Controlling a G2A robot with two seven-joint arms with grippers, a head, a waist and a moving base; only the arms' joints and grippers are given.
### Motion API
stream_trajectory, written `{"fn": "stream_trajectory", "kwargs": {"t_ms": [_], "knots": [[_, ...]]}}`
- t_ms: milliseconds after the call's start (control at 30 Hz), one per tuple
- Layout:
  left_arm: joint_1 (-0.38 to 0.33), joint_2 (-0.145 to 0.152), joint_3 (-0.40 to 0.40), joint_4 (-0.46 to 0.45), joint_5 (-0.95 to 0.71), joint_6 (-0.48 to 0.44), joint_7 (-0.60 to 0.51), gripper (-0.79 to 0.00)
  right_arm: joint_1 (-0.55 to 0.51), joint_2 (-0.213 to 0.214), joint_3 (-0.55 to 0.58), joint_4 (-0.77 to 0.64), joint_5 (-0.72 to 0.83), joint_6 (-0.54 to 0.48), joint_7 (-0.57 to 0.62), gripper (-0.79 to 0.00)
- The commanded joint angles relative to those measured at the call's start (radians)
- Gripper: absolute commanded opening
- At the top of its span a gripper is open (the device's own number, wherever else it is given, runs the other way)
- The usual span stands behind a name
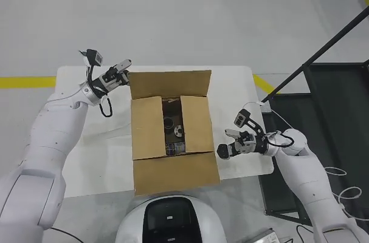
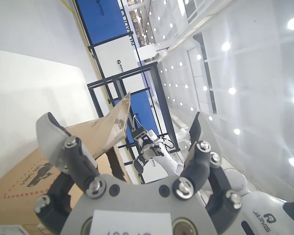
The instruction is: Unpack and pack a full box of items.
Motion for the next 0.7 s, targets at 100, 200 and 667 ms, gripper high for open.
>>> {"fn": "stream_trajectory", "kwargs": {"t_ms": [100, 200, 667], "knots": [[0.082, 0.049, -0.031, -0.197, 0.007, 0.049, -0.049, 0.0, 0.016, 0.015, 0.037, 0.039, -0.163, -0.085, -0.103, 0.0], [0.126, 0.076, -0.041, -0.285, 0.039, 0.075, -0.074, 0.0, 0.005, 0.027, 0.051, 0.058, -0.264, -0.113, -0.127, 0.0], [0.259, 0.153, -0.06, -0.514, 0.087, 0.147, -0.147, 0.0, -0.19, 0.037, 0.018, -0.109, -0.232, -0.159, -0.079, 0.0]]}}
